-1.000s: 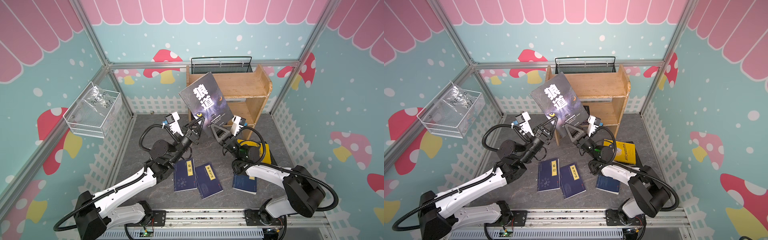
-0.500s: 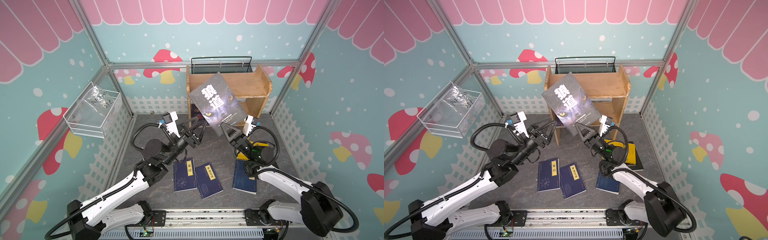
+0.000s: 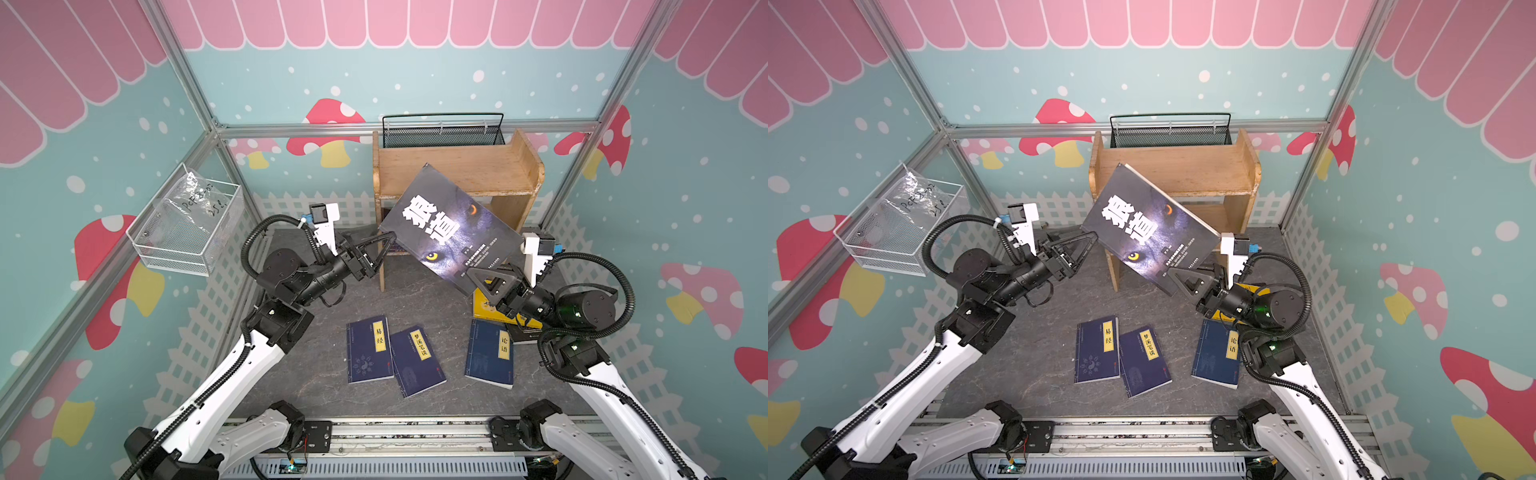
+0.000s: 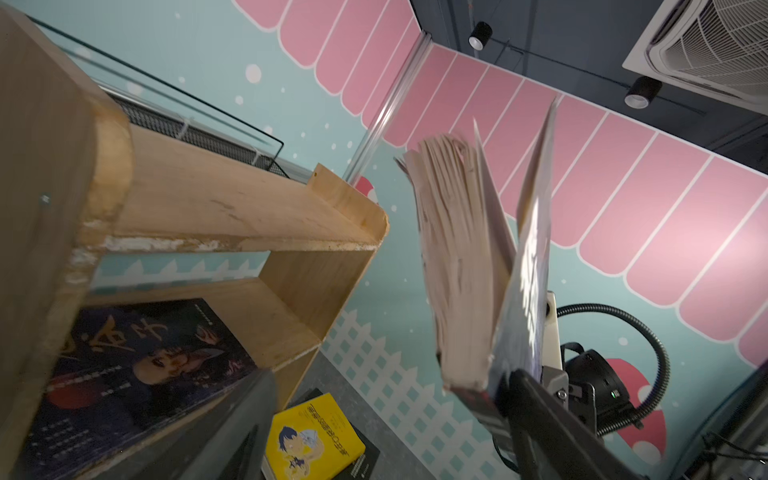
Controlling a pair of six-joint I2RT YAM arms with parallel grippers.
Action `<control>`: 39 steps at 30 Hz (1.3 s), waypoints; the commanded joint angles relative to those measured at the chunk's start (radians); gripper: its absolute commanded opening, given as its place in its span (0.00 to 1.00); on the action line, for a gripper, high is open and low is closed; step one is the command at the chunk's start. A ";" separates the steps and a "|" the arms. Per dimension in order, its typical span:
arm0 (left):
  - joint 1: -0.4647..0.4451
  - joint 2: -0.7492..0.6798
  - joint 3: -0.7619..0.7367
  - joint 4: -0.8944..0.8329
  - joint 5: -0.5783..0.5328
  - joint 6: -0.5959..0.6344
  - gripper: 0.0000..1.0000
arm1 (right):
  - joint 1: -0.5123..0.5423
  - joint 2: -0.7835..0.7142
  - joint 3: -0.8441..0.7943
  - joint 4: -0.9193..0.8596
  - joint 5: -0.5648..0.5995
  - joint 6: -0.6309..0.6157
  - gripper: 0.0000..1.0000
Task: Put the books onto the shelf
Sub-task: 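Carry the wolf-cover book with both grippers and tilt it onto the bottom shelf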
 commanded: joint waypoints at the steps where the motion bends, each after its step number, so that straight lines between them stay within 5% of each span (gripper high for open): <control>1: 0.005 0.011 -0.020 0.179 0.165 -0.103 0.88 | -0.006 0.009 0.010 -0.010 -0.047 -0.011 0.00; 6: 0.005 0.015 -0.044 0.274 0.197 -0.148 0.77 | -0.008 0.053 -0.020 0.090 -0.063 0.063 0.00; 12: 0.004 -0.005 -0.084 0.272 0.139 -0.152 0.22 | -0.011 0.073 -0.045 0.093 -0.027 0.077 0.02; 16: 0.001 0.001 -0.127 0.297 0.090 -0.184 0.03 | -0.014 0.091 -0.094 0.138 0.001 0.117 0.03; 18: -0.005 0.009 -0.160 0.332 0.056 -0.219 0.00 | -0.015 0.094 -0.125 0.142 0.034 0.135 0.13; 20: -0.021 0.012 -0.195 0.344 0.002 -0.243 0.00 | -0.019 0.081 -0.165 0.101 0.098 0.126 0.34; 23: -0.066 0.009 -0.252 0.349 -0.115 -0.260 0.00 | -0.020 0.039 -0.217 -0.082 0.292 0.034 0.57; 29: -0.138 0.048 -0.271 0.327 -0.341 -0.278 0.00 | -0.022 -0.081 -0.276 -0.300 0.565 -0.086 0.73; 39: -0.138 0.262 -0.122 0.380 -0.499 -0.366 0.00 | -0.022 -0.122 -0.293 -0.367 0.640 -0.137 0.78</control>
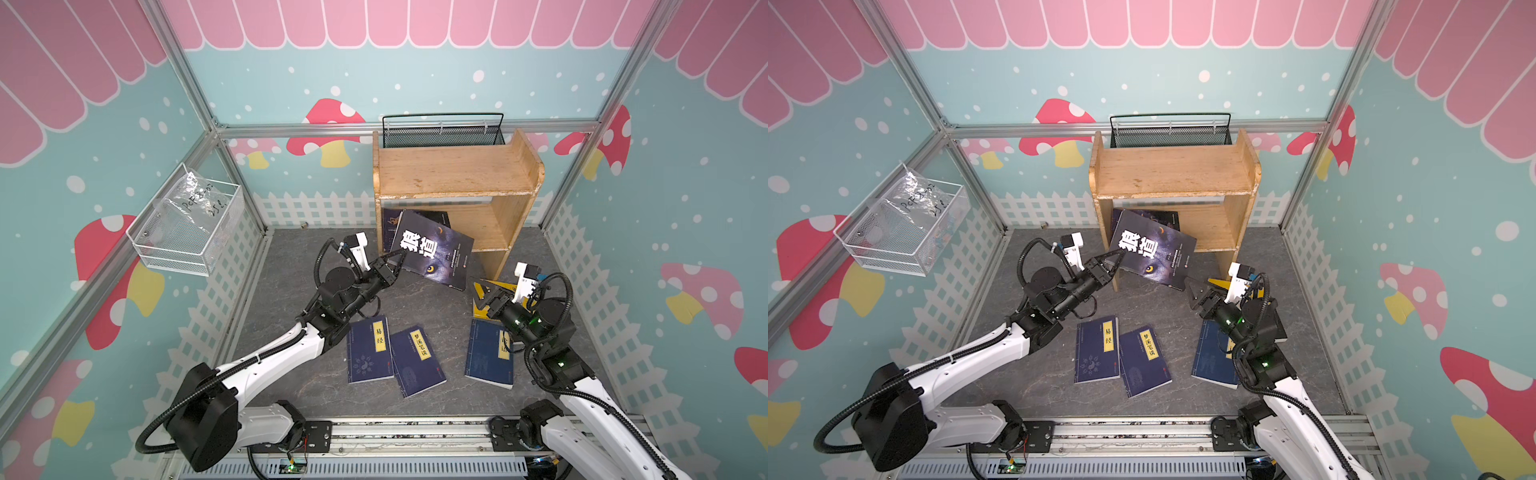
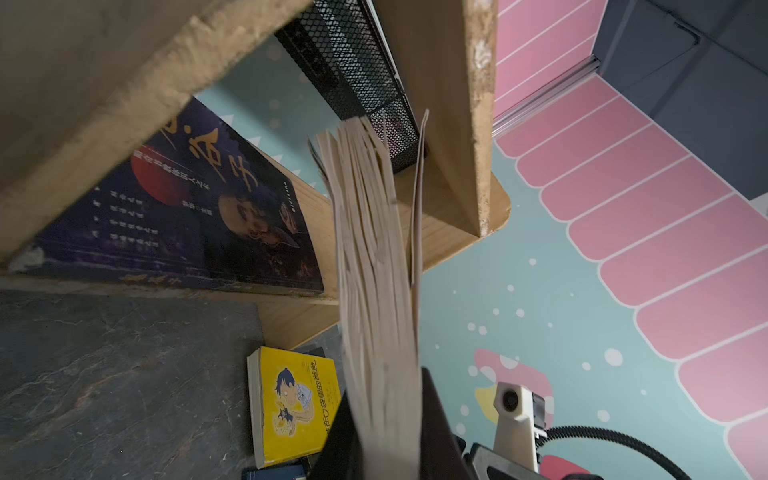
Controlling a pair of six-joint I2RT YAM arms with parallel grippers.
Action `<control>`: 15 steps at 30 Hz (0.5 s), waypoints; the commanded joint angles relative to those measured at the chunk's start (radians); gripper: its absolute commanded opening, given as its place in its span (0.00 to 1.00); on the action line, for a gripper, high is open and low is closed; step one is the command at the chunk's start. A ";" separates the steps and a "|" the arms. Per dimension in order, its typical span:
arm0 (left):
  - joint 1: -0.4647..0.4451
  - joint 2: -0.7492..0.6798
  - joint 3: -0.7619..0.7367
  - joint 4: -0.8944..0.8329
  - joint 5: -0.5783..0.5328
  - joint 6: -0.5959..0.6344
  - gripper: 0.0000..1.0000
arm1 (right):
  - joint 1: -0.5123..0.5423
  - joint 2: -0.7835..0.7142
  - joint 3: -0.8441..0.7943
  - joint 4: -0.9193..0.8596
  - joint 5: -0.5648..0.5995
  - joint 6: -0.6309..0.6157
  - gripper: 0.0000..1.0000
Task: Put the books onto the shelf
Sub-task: 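Carry the wolf-cover book with both grippers and tilt it onto the bottom shelf, then lower the wolf-cover book flat onto the purple book with both grippers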
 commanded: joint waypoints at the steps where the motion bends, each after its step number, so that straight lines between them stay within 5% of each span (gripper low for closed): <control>1: -0.001 0.035 0.110 0.115 -0.097 -0.050 0.00 | -0.002 -0.024 -0.004 -0.035 0.057 -0.049 0.78; 9: 0.003 0.145 0.209 0.146 -0.235 -0.066 0.00 | -0.002 -0.003 0.016 -0.054 0.097 -0.088 0.78; 15: 0.012 0.229 0.273 0.132 -0.236 -0.078 0.00 | -0.002 0.080 0.091 -0.013 0.135 -0.193 0.78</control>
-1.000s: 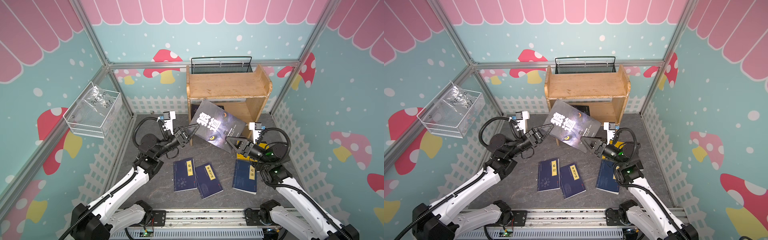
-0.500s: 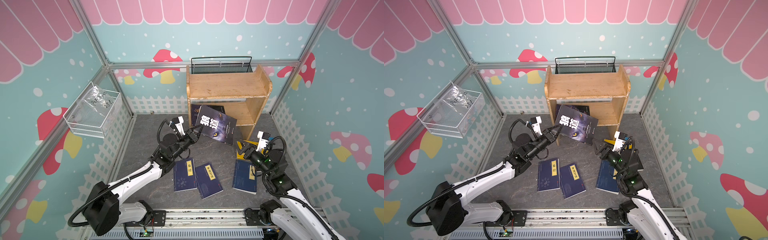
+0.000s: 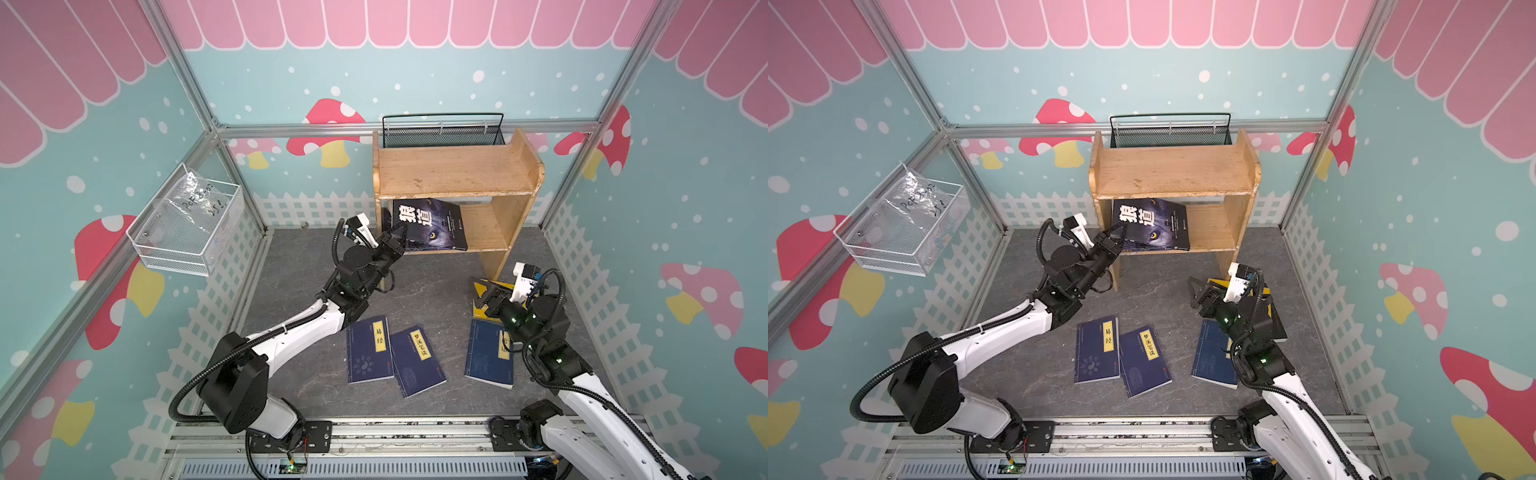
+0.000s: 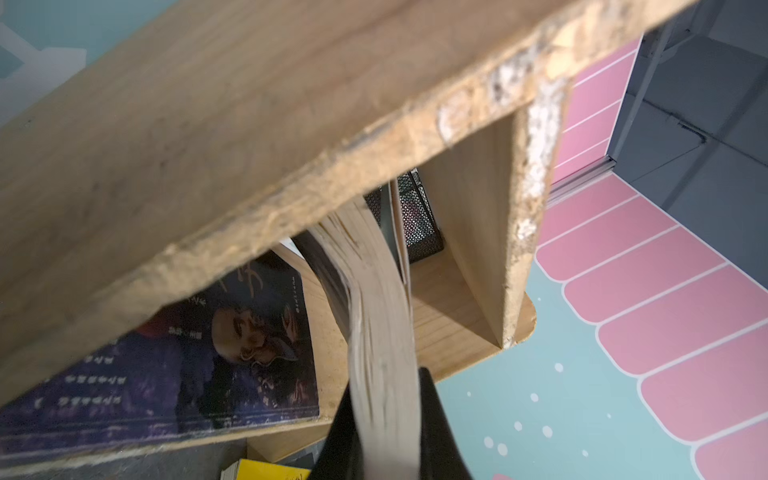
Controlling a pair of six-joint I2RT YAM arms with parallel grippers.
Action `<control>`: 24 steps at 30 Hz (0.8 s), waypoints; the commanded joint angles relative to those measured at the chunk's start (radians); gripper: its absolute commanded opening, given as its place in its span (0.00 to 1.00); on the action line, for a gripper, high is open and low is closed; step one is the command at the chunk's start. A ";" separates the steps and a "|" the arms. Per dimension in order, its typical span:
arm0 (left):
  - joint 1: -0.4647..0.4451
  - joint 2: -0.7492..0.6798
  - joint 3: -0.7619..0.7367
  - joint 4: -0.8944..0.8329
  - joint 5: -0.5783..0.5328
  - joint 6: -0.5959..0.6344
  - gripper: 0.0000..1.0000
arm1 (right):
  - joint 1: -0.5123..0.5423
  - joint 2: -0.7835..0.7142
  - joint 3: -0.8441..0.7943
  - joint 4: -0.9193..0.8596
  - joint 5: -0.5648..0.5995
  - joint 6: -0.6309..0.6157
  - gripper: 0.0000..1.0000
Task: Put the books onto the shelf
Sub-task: 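Lower the wolf-cover book flat onto the purple book with both grippers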
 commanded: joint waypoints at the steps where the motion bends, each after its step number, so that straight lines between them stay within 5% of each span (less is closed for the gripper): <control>1: 0.008 0.035 0.058 0.096 -0.034 -0.039 0.00 | -0.002 0.043 0.072 0.054 0.043 -0.091 0.79; 13: 0.054 0.106 0.130 0.003 -0.002 -0.051 0.00 | -0.009 0.380 0.264 0.193 0.062 -0.234 0.79; 24: 0.077 0.136 0.147 -0.050 0.015 -0.049 0.00 | -0.045 0.605 0.295 0.392 -0.038 -0.158 0.78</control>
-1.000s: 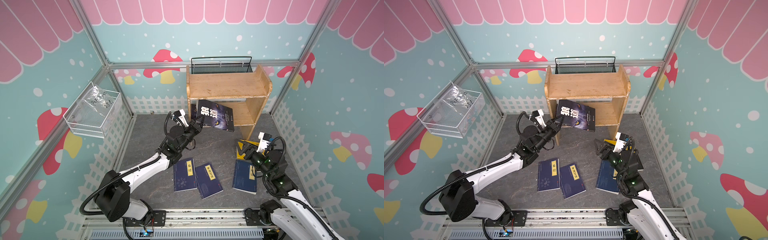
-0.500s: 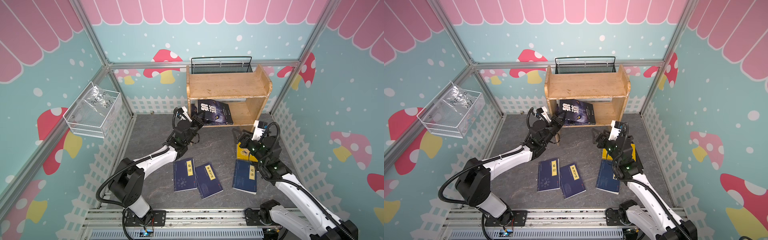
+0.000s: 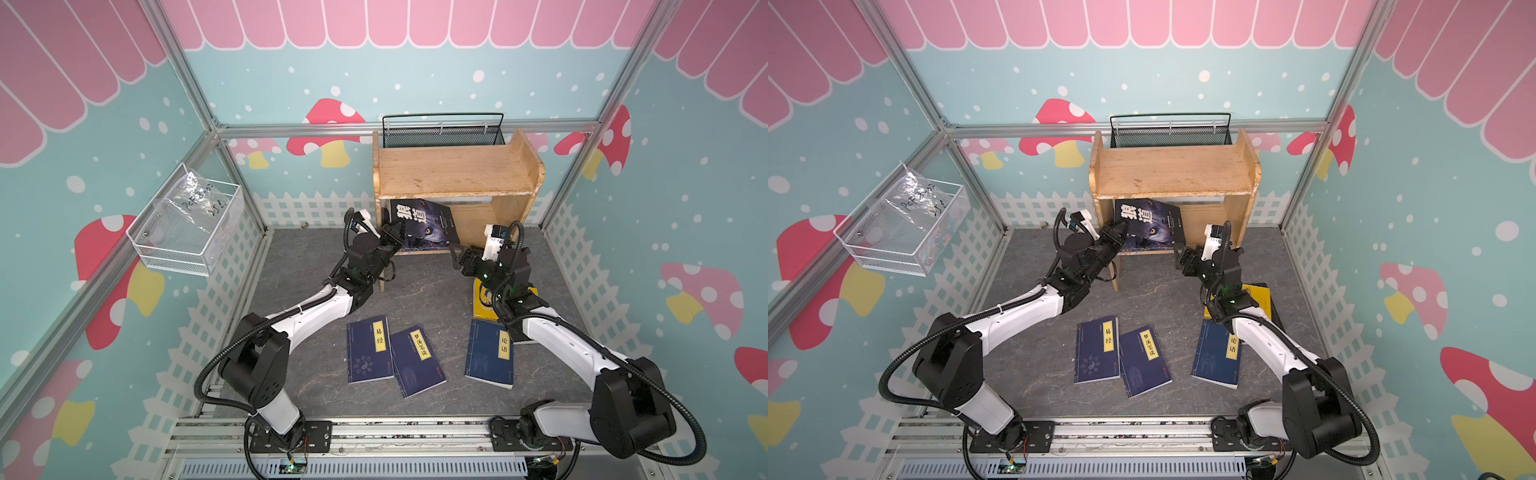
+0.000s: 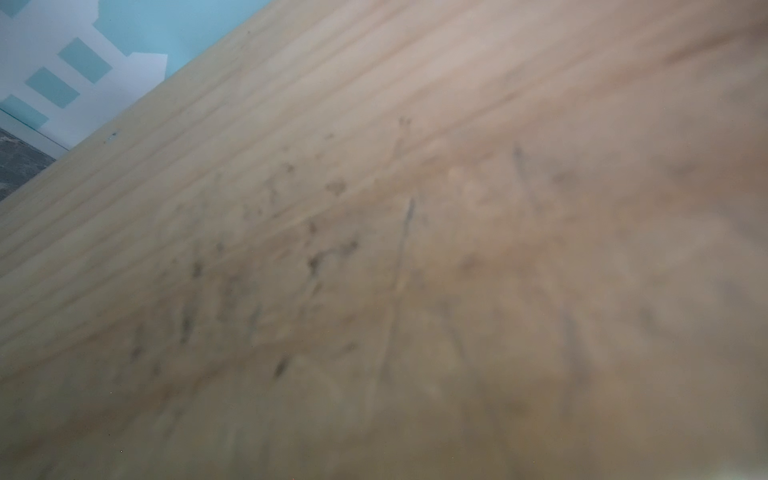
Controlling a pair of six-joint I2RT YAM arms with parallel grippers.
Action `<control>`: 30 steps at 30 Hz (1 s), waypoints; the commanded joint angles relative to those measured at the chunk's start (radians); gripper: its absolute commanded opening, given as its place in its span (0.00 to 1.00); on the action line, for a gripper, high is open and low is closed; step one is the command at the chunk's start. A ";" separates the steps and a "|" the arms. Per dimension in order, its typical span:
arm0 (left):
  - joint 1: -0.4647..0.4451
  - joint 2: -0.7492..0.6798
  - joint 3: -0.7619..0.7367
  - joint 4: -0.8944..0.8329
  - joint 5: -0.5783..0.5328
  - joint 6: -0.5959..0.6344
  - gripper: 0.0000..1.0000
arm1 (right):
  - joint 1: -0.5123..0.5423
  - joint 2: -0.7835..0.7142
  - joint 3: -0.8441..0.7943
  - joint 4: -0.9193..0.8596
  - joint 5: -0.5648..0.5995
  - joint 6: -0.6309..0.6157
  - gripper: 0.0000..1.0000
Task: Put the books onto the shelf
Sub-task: 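Lower the wolf-cover book flat onto the purple book with both grippers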
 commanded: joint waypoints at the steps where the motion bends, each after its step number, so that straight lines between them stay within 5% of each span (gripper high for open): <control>1: 0.016 0.007 0.042 0.043 0.018 -0.021 0.00 | -0.010 0.030 0.014 0.133 -0.042 0.013 0.78; 12: 0.039 0.018 0.041 0.017 0.058 -0.039 0.00 | -0.023 0.115 0.044 0.235 -0.092 0.016 0.81; 22: 0.040 0.013 0.024 0.017 0.037 -0.034 0.01 | -0.024 0.202 0.059 0.323 -0.137 0.102 0.68; 24: 0.040 0.011 0.019 0.023 0.035 -0.033 0.06 | -0.024 0.209 0.064 0.327 -0.142 0.104 0.66; 28: 0.040 0.005 0.024 -0.010 0.025 -0.032 0.39 | -0.024 0.220 0.073 0.332 -0.140 0.109 0.61; 30: 0.040 -0.001 0.025 -0.032 0.014 -0.032 0.46 | -0.024 0.225 0.072 0.333 -0.134 0.116 0.60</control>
